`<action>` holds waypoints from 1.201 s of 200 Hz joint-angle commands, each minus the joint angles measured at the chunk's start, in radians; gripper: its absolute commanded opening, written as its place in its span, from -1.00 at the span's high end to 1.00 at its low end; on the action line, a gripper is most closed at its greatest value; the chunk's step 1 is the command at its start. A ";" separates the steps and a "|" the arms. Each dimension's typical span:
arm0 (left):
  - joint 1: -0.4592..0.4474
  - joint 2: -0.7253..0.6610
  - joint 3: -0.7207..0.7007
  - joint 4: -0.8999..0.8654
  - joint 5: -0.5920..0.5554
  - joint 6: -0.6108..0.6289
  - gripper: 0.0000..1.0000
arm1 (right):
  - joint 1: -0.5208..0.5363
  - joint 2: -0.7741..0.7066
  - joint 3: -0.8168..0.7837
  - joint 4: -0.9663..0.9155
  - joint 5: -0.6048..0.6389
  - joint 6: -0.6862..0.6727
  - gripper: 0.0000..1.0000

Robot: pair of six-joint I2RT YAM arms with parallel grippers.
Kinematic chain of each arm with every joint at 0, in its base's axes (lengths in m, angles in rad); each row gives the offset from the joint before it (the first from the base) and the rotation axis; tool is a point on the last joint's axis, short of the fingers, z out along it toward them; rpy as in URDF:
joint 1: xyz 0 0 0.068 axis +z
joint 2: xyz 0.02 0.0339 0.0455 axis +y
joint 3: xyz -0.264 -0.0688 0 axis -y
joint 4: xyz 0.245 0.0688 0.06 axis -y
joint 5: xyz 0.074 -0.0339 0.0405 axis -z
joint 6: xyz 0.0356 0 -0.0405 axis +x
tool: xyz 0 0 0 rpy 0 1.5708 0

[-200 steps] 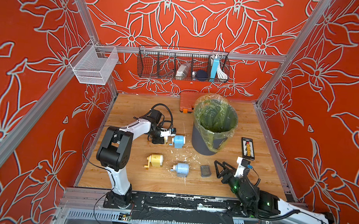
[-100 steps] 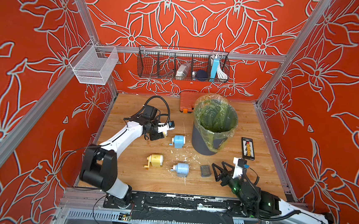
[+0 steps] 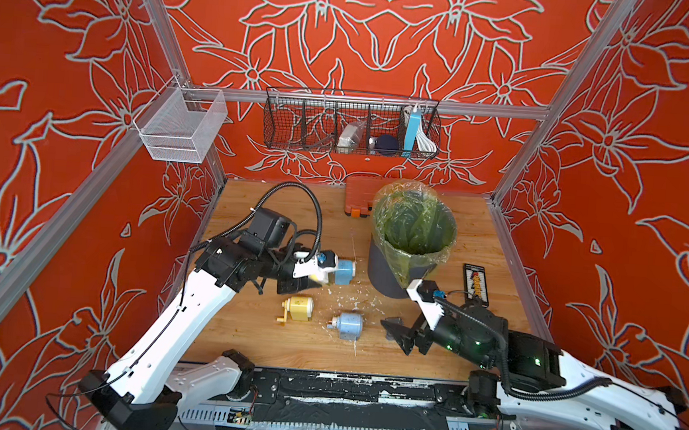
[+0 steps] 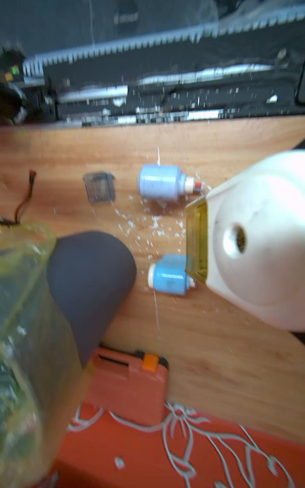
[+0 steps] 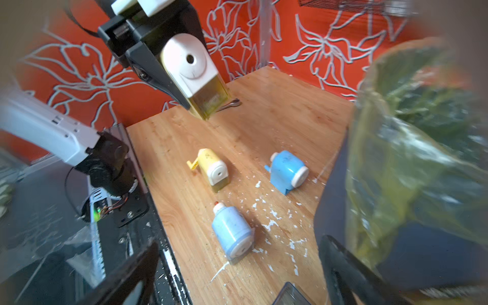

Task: Take out the pencil sharpener tray and clean the shavings
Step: Pick up the pencil sharpener from the center of the board, then open the container of the pencil sharpener.

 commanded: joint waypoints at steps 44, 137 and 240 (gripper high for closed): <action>-0.173 -0.015 0.009 -0.191 0.209 -0.030 1.00 | -0.009 0.025 -0.161 0.326 -0.234 -0.068 -0.92; -0.227 0.007 -0.047 -0.174 0.255 -0.054 1.00 | -0.005 0.159 -0.178 0.569 -0.332 0.002 -0.91; -0.242 0.009 -0.077 -0.141 0.273 -0.075 1.00 | -0.005 0.251 -0.167 0.652 -0.461 0.091 -0.87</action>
